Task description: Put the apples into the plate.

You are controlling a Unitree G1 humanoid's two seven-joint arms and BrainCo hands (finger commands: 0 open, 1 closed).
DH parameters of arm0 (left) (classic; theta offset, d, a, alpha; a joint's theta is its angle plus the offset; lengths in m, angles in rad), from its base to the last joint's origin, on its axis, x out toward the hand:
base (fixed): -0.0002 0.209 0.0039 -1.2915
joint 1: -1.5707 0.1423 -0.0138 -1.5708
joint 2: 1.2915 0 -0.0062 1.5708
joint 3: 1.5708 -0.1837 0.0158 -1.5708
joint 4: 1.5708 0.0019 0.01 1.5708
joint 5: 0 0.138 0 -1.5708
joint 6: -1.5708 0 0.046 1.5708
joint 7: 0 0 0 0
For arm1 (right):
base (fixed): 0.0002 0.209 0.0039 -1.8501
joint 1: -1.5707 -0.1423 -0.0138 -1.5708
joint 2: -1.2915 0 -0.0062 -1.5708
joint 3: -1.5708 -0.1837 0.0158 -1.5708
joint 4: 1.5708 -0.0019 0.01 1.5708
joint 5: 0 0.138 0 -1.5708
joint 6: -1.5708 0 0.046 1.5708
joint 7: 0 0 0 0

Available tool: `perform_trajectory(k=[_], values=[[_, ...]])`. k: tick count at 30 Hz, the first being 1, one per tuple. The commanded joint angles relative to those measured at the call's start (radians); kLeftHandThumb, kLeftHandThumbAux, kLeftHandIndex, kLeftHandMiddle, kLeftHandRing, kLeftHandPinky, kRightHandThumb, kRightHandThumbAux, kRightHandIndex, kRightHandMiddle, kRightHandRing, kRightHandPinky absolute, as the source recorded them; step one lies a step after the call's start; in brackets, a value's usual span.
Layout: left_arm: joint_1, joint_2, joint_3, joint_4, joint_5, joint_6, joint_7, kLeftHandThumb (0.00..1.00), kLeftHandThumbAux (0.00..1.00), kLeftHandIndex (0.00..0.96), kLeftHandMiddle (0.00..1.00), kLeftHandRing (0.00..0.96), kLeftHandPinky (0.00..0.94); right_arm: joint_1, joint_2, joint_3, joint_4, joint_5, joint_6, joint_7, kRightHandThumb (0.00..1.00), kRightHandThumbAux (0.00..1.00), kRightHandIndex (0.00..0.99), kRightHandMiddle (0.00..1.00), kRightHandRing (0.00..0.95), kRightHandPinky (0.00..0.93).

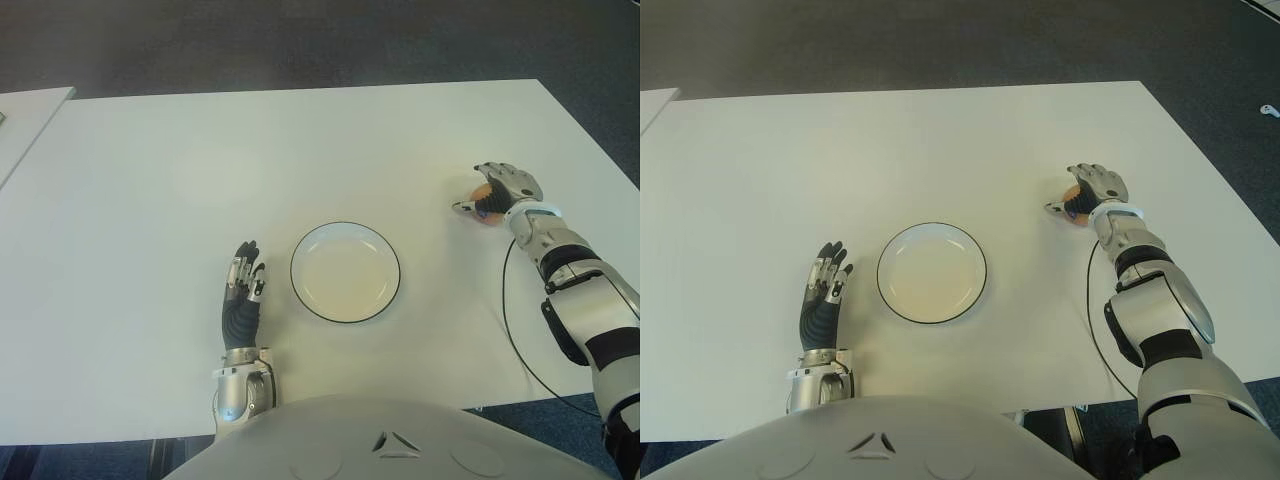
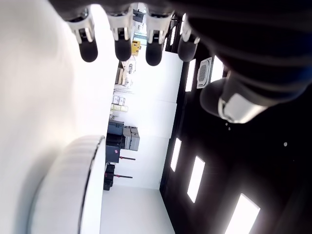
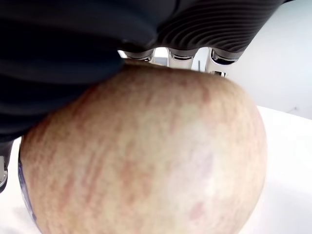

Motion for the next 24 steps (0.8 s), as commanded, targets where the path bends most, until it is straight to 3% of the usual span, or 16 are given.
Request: perform_trajectory(k=[1, 24], values=[[0.014, -0.006, 0.009, 0.007, -0.001, 0.057, -0.008, 0.057, 0.497, 0.070, 0.074, 0.039, 0.007, 0.033, 0.021, -0.005, 0.003, 0.010, -0.002, 0.000, 0.211, 0.395, 0.000, 0.032, 0.022, 0.025], [0.036, 0.008, 0.037, -0.019, -0.013, 0.083, -0.058, 0.045, 0.531, 0.065, 0.064, 0.033, 0.001, 0.096, 0.051, -0.023, -0.001, 0.031, 0.015, -0.019, 0.220, 0.417, 0.000, 0.024, 0.015, 0.024]])
